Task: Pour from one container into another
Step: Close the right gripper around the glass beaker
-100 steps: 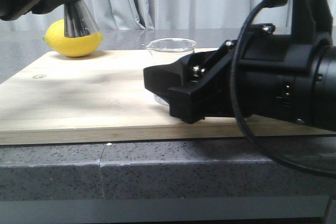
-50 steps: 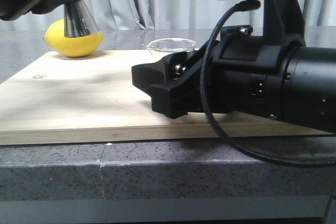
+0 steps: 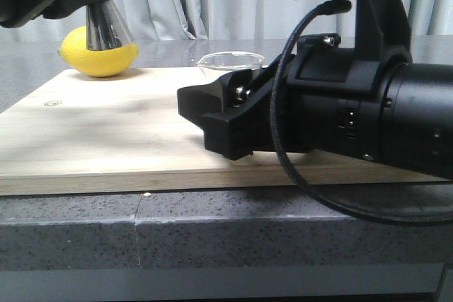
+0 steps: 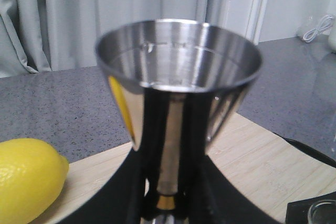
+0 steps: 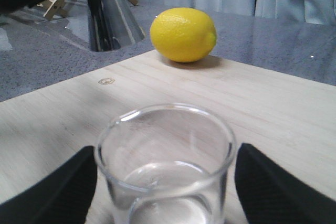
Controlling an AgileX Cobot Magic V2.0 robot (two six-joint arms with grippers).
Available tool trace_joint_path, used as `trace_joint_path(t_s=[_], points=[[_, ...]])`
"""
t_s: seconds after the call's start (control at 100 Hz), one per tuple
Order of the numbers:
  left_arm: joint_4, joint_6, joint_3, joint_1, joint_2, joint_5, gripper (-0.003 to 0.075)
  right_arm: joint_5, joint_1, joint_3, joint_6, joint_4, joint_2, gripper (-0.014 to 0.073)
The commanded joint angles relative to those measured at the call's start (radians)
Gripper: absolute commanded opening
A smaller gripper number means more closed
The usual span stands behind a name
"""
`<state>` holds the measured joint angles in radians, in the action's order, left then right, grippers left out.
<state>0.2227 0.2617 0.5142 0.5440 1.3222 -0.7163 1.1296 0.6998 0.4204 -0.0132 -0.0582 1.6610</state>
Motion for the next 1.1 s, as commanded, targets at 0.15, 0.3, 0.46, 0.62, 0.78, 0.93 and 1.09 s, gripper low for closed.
trace_joint_path(t_s=[0.15, 0.3, 0.46, 0.62, 0.78, 0.93, 1.09], points=[[-0.011, 0.009, 0.026, 0.008, -0.031, -0.076, -0.0019, 0.087, 0.004, 0.022, 0.0, -0.012, -0.025, 0.0421], [-0.011, 0.009, 0.026, 0.008, -0.031, -0.076, -0.0019, 0.087, 0.004, 0.022, 0.0, -0.019, -0.025, 0.0302], [-0.011, 0.009, 0.026, 0.008, -0.031, -0.076, -0.0019, 0.091, 0.004, 0.022, 0.0, -0.019, -0.025, 0.0246], [-0.011, 0.009, 0.026, 0.008, -0.031, -0.082, -0.0019, 0.101, 0.004, 0.022, 0.0, -0.019, -0.025, 0.0239], [-0.011, 0.009, 0.026, 0.008, -0.031, -0.082, -0.0019, 0.134, 0.004, 0.016, 0.0, -0.019, -0.025, 0.0239], [-0.011, 0.009, 0.026, 0.008, -0.031, -0.082, -0.0019, 0.176, 0.004, 0.014, 0.0, -0.019, -0.025, 0.0239], [-0.01, 0.009, 0.026, 0.008, -0.031, -0.08, -0.0019, 0.176, 0.004, 0.014, 0.0, -0.019, -0.029, 0.0239]])
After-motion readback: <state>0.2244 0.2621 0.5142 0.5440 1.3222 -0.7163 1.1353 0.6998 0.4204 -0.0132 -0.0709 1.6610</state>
